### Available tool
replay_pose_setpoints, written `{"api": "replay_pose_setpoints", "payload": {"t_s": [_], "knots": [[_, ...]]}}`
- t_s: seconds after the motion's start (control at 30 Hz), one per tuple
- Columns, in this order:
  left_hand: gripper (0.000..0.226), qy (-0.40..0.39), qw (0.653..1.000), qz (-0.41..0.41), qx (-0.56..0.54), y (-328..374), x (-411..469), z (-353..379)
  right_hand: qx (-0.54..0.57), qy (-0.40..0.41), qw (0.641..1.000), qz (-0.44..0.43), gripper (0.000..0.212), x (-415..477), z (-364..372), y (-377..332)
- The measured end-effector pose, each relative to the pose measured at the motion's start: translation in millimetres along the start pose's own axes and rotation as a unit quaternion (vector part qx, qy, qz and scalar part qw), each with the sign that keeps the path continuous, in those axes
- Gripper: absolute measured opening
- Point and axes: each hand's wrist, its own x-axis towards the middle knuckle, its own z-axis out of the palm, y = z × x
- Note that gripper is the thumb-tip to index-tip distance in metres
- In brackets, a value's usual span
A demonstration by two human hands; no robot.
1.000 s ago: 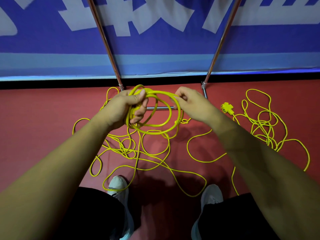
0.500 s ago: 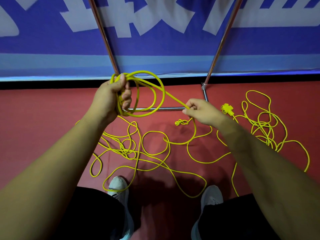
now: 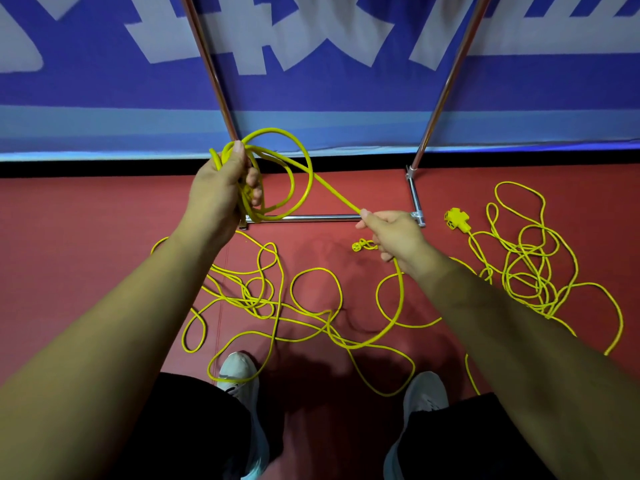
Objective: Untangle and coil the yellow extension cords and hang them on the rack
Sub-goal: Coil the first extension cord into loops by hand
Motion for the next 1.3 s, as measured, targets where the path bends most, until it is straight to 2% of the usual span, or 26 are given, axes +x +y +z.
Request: {"api": "replay_pose_setpoints", "payload": {"t_s": [0.17, 0.3, 0.37, 0.5, 0.63, 0.73, 0.83, 0.93, 1.0, 1.1, 1.23, 1.3], "knots": [[0.027, 0.009, 0.986, 0.035, 0.16, -0.3, -8.3, 7.9, -0.052, -0.079, 0.994, 0.048, 0.016, -10.9, 15.5, -10.2], [0.021, 0.009, 0.979, 0.046, 0.197, -2.3, -9.1, 9.5, -0.051, -0.188, 0.98, 0.048, 0.012, -32.4, 26.3, -17.1], [0.019, 0.001, 0.979, 0.046, 0.198, -4.5, -8.7, 10.1, -0.108, -0.209, 0.972, 0.019, 0.007, -36.7, 29.0, -17.5], [0.018, -0.016, 0.971, 0.049, 0.235, -9.9, -7.8, 12.4, -0.244, -0.23, 0.94, -0.067, 0.026, -36.6, 30.9, -18.8], [0.03, -0.025, 0.964, 0.036, 0.261, -14.8, -8.4, 15.0, -0.319, -0.27, 0.899, -0.13, 0.028, -43.9, 25.2, -37.6], [0.024, -0.046, 0.974, 0.026, 0.22, -16.5, -10.9, 17.5, -0.342, -0.312, 0.871, -0.164, 0.025, -50.4, 24.6, -49.7], [0.023, -0.066, 0.993, -0.019, 0.091, -19.0, -11.8, 21.0, -0.347, -0.35, 0.851, -0.182, 0.008, -54.6, 25.9, -52.0], [0.016, -0.051, 0.996, -0.069, -0.037, -21.5, -11.9, 23.7, -0.351, -0.362, 0.84, -0.201, 0.01, -54.7, 24.0, -50.5], [0.02, -0.055, 0.993, -0.078, -0.066, -24.0, -11.6, 23.8, -0.328, -0.367, 0.847, -0.202, 0.013, -55.2, 21.7, -51.0], [0.022, -0.077, 0.996, -0.053, 0.012, -26.1, -14.4, 25.9, -0.267, -0.365, 0.871, -0.194, 0.032, -56.5, 19.6, -55.4], [0.019, -0.136, 0.977, -0.015, 0.166, -23.2, -25.0, 34.5, -0.26, -0.362, 0.869, -0.215, 0.026, -58.4, 16.9, -61.1], [0.025, -0.149, 0.956, -0.002, 0.252, -21.0, -28.4, 35.5, -0.239, -0.335, 0.886, -0.214, 0.02, -57.2, 15.2, -62.3]]}}
